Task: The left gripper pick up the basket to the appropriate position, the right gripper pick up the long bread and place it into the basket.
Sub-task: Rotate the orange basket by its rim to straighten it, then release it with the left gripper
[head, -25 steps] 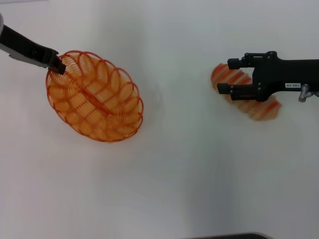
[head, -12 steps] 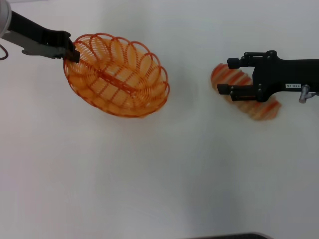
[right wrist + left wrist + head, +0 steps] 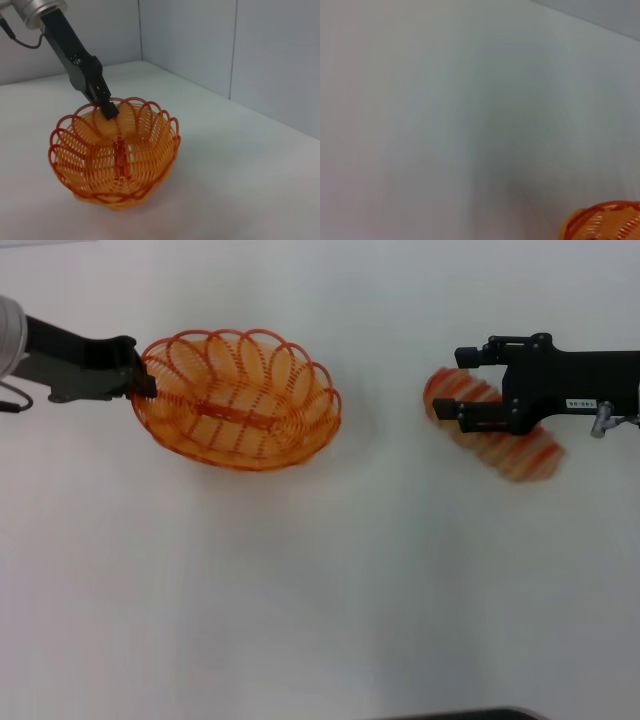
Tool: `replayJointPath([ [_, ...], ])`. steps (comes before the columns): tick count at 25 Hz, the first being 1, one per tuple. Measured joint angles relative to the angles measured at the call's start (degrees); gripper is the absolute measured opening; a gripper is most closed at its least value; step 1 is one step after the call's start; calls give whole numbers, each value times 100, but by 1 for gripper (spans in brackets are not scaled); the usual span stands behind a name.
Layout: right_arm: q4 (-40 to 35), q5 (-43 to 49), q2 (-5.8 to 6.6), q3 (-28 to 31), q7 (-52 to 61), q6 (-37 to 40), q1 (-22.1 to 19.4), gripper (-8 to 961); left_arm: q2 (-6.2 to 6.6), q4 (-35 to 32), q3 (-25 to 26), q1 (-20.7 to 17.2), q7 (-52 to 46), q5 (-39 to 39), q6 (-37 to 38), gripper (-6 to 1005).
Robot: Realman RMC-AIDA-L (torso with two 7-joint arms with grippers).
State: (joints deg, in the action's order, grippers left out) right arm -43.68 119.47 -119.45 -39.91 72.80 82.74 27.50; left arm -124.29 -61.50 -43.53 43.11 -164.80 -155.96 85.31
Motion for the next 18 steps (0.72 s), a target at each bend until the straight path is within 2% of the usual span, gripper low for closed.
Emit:
replayJointPath([
  [2,7,14,0,-27,-2,-23,12,726,-21,-80,-148,-155,-176,99,-90,77],
  [7,62,26,5,-164,-88,-187,7,724,-27,-256,-912,-541,-560,460,-374,78],
  [18,133,40,1,-300,-141,-286,-5,720,-33,-162,-923,-812,-588,987,-786,78],
])
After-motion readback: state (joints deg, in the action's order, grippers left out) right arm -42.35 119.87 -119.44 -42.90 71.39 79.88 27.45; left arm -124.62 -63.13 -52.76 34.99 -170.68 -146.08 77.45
